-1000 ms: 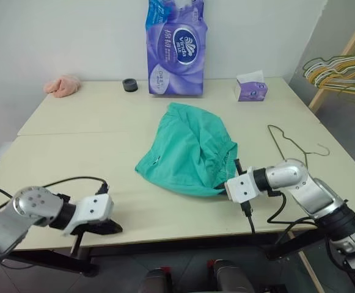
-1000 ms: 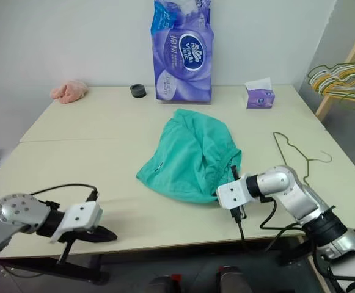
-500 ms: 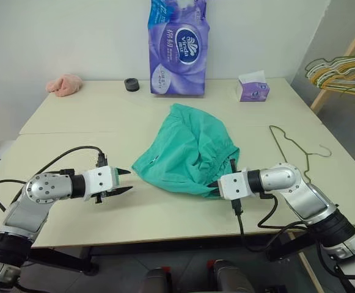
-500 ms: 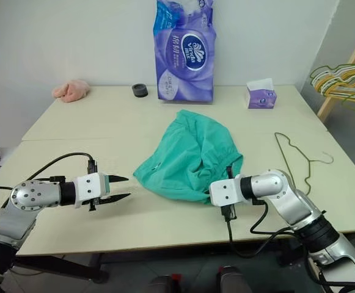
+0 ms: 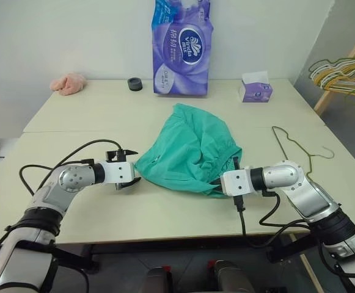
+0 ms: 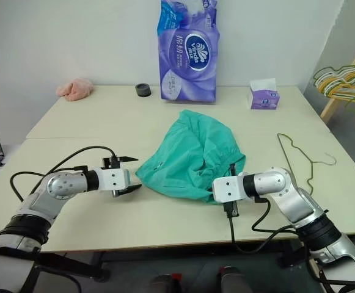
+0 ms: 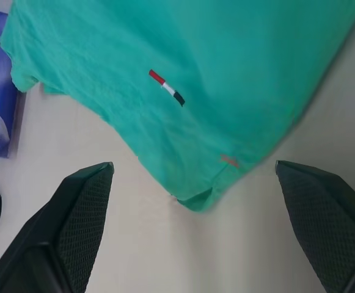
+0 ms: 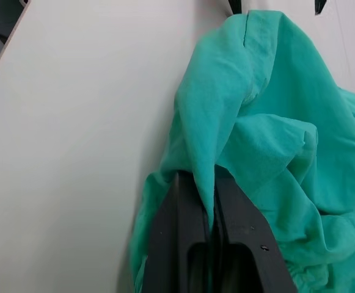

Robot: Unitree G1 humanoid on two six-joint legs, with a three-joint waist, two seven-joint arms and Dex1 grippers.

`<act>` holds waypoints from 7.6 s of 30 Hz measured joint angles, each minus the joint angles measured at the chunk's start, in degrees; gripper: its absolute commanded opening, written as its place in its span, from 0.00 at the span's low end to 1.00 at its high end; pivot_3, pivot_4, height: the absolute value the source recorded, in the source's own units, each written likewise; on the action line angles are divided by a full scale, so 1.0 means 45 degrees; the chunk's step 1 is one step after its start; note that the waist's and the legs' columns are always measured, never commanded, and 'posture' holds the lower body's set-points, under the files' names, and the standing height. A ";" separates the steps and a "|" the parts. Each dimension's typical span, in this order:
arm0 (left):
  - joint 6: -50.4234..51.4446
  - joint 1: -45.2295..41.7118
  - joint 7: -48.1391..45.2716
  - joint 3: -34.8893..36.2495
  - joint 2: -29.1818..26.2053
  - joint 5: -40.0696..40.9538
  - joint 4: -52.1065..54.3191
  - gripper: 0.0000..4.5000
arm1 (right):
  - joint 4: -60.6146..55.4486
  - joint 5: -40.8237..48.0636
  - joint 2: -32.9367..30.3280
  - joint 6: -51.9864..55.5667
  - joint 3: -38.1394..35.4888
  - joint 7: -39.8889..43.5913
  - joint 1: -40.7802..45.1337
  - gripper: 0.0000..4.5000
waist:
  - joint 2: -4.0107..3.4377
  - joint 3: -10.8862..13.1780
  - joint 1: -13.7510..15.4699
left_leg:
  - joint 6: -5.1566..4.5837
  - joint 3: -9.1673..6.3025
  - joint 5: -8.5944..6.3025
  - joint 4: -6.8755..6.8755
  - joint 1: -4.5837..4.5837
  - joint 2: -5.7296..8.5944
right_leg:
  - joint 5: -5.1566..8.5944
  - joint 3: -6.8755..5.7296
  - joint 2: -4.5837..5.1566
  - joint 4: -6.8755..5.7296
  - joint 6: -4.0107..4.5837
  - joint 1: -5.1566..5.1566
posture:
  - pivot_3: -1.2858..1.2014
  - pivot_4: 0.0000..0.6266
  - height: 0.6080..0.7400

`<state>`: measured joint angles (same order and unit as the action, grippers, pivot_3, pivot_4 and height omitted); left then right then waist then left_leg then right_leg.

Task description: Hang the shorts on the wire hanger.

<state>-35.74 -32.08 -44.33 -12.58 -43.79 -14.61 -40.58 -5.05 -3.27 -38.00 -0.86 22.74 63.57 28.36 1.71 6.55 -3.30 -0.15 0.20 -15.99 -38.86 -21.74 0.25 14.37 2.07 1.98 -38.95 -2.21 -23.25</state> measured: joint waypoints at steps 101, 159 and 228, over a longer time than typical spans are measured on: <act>0.7846 0.2756 -0.8132 -0.0658 -0.5561 0.5399 0.8364 0.00 | 0.1674 0.1526 -0.1799 -0.3315 0.0668 0.0621 0.0863 0.00 | -0.0116 -0.0013 -0.1021 | -0.0131 -0.0135 -0.0204 -0.0004 0.0241 0.0211 | 0.0057 -0.0047 0.0238 0.0018 -0.0096 0.0157 | 0.48 0.17 1.00; 1.3220 0.2328 -0.3191 0.1979 0.1430 0.8072 1.0282 0.99 | 0.0853 0.3955 0.0671 0.6012 -0.6508 -0.5666 -0.2299 1.00 | -0.0029 0.0193 -0.0107 | -0.0128 -0.0068 -0.0190 -0.0030 0.0048 0.0223 | -0.0004 -0.0006 0.0237 0.0033 -0.0102 -0.0033 | 0.46 0.15 1.00; 1.7155 -0.0760 -0.5799 0.2818 -0.0066 0.9171 0.6352 1.00 | 0.1513 -0.1004 0.0863 -0.2862 -0.1291 -0.4900 0.2061 0.01 | -0.0080 0.0124 -0.1046 | -0.0187 -0.0065 -0.0218 -0.0022 -0.0010 0.0235 | -0.0131 0.0036 0.0268 0.0301 -0.0234 0.0006 | 0.45 0.14 1.00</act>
<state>41.46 -35.49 -70.42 0.10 -44.08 26.66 -12.00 1.76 -7.79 -34.11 -13.74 16.93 41.52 37.64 1.35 7.11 -8.01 -0.99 -0.10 -16.97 -38.96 -21.78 1.31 13.78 2.23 3.18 -37.60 -3.27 -23.23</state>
